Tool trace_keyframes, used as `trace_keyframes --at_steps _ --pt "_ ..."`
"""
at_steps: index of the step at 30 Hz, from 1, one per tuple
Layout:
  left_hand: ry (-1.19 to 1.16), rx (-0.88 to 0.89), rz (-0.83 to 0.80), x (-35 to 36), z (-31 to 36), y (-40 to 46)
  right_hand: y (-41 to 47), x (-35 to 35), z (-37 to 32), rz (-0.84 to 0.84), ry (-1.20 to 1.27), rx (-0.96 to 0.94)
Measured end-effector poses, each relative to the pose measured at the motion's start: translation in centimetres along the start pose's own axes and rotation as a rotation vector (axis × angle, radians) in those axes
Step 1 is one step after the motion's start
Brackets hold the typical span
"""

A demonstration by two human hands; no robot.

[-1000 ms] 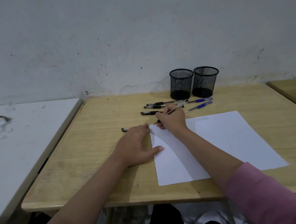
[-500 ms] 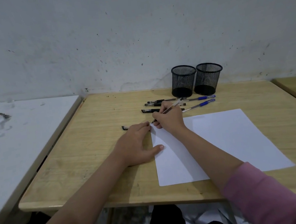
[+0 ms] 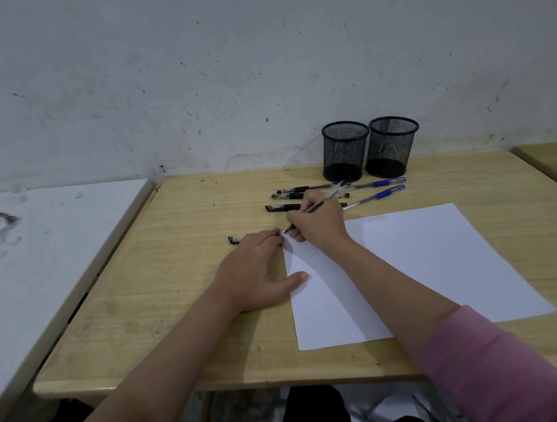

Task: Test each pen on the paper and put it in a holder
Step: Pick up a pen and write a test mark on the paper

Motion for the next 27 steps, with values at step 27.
trace_keyframes --at_steps 27 --pt "-0.003 -0.001 0.010 -0.10 -0.15 0.03 0.01 -0.71 0.49 0.105 -0.021 0.044"
Point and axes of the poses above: each hand's wrist, its own y-axis towards the middle knuckle, its own x-axis out of the palm, z = x × y, the point moved 9 cm from there along y, towards the middle knuckle, and after that the axes turned 11 degrees about -x, right-handed, at the moved point
